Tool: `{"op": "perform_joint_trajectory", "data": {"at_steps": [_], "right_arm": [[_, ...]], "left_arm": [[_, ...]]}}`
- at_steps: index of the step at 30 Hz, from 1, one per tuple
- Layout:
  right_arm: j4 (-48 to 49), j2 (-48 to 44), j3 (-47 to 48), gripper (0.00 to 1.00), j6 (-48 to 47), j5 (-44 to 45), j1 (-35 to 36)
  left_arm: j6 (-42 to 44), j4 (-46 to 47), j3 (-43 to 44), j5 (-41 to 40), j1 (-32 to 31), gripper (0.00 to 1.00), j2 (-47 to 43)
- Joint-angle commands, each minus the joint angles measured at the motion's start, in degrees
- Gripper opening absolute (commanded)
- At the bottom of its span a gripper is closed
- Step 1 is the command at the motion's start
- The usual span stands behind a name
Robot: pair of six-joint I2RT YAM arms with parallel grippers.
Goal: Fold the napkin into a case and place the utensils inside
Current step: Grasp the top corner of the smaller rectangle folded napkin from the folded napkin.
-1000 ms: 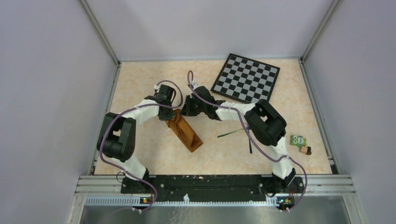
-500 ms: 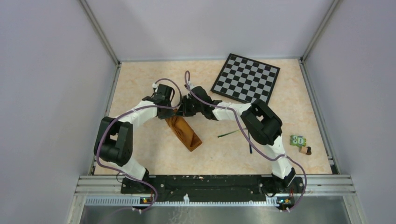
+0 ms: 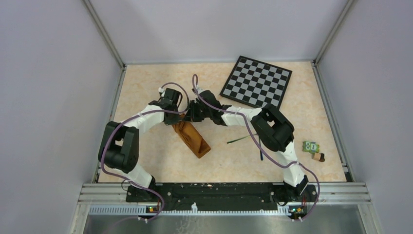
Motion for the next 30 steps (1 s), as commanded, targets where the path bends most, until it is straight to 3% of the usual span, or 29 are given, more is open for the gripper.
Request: {"op": "perform_joint_trajectory", "data": {"at_steps": [1, 7, 19, 22, 27, 30], "right_arm": [[0.7, 1.7, 3.3, 0.00, -0.3, -1.1, 1.0], [0.3, 4.0, 5.7, 0.00, 0.5, -1.9, 1.8], [4.0, 9.6, 9.0, 0.00, 5.7, -4.9, 2.4], [10.7, 10.6, 7.4, 0.00, 9.7, -5.7, 2.1], [31.8, 16.0, 5.3, 0.00, 23.5, -12.5, 0.5], [35.3, 15.3, 3.6, 0.00, 24.4, -12.2, 0.5]], "left_arm": [[0.1, 2.9, -1.0, 0.1, -0.2, 0.05, -2.5], [0.5, 4.5, -2.6, 0.7, -0.2, 0.00, -4.9], [1.2, 6.9, -4.9, 4.6, -0.2, 0.00, -6.0], [0.9, 7.6, -5.4, 6.2, -0.2, 0.00, -6.0], [-1.2, 7.2, -6.8, 7.5, -0.1, 0.00, -5.3], [-2.0, 7.0, -7.9, 7.8, 0.6, 0.00, -5.5]]}}
